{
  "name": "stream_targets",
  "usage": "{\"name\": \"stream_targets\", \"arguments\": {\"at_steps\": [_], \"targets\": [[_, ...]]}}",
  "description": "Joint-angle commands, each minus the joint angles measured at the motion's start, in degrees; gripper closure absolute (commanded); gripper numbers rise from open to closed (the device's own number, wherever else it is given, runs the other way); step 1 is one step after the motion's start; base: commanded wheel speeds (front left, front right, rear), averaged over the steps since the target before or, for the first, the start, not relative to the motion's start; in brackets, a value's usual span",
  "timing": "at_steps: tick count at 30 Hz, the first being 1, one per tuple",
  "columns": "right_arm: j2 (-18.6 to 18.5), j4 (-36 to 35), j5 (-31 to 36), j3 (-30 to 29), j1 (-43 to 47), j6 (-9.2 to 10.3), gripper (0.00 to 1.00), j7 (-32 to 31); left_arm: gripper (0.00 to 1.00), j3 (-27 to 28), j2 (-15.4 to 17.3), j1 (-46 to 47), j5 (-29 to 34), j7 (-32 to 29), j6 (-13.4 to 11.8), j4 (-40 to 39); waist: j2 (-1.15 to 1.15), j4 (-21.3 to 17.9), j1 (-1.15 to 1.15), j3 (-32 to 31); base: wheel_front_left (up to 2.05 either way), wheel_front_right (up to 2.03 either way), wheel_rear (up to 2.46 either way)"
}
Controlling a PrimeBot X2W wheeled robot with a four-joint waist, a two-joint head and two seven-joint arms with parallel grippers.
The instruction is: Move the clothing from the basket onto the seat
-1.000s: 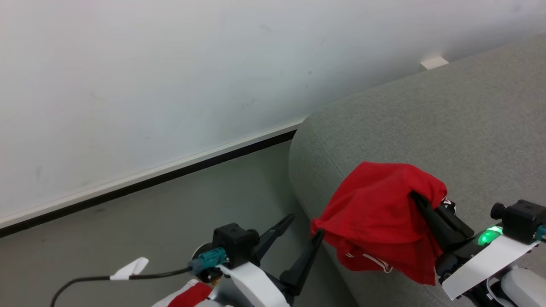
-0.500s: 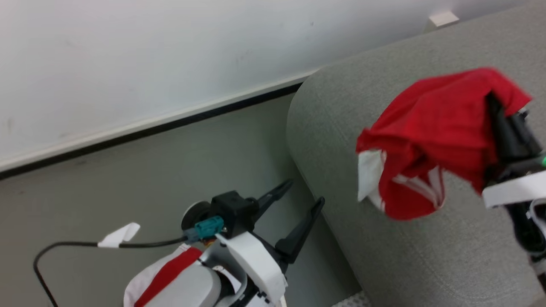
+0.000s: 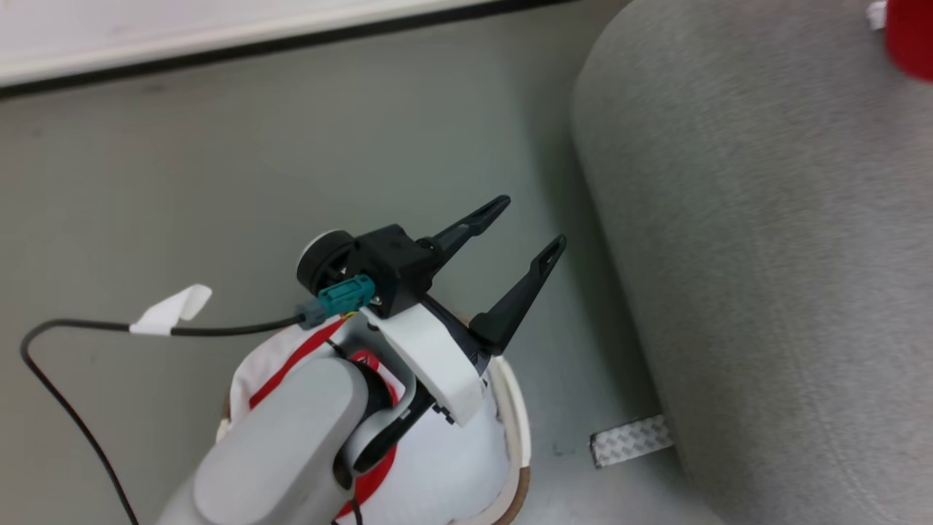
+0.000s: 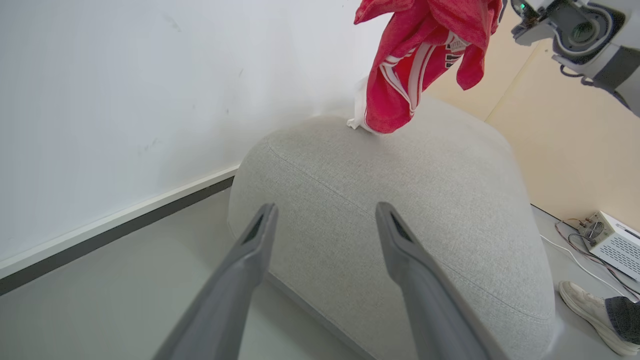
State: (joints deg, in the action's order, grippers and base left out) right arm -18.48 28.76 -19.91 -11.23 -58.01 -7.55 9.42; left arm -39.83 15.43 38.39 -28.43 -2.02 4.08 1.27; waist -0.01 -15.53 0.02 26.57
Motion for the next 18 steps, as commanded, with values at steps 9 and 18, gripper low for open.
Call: {"name": "stream_targets", "arguments": {"at_steps": [9,18], "targets": [[4.66,13.58,16.33,-14.38,1.71,0.13,1.00,-0.15,0.00,-0.98,0.04,0.75,-0.24,2.12,1.20,2.74,0.01,6.41,-0.02,5.53,0.00,0.00,0.00],[10.21,19.88,23.12,-24.53,6.02,0.13,0.00,5.06,0.00,-0.50,1.37,-2.22,-1.18,3.87,0.16,4.72,0.01,6.09,-0.02,2.94,0.00,0.00,0.00]]}}
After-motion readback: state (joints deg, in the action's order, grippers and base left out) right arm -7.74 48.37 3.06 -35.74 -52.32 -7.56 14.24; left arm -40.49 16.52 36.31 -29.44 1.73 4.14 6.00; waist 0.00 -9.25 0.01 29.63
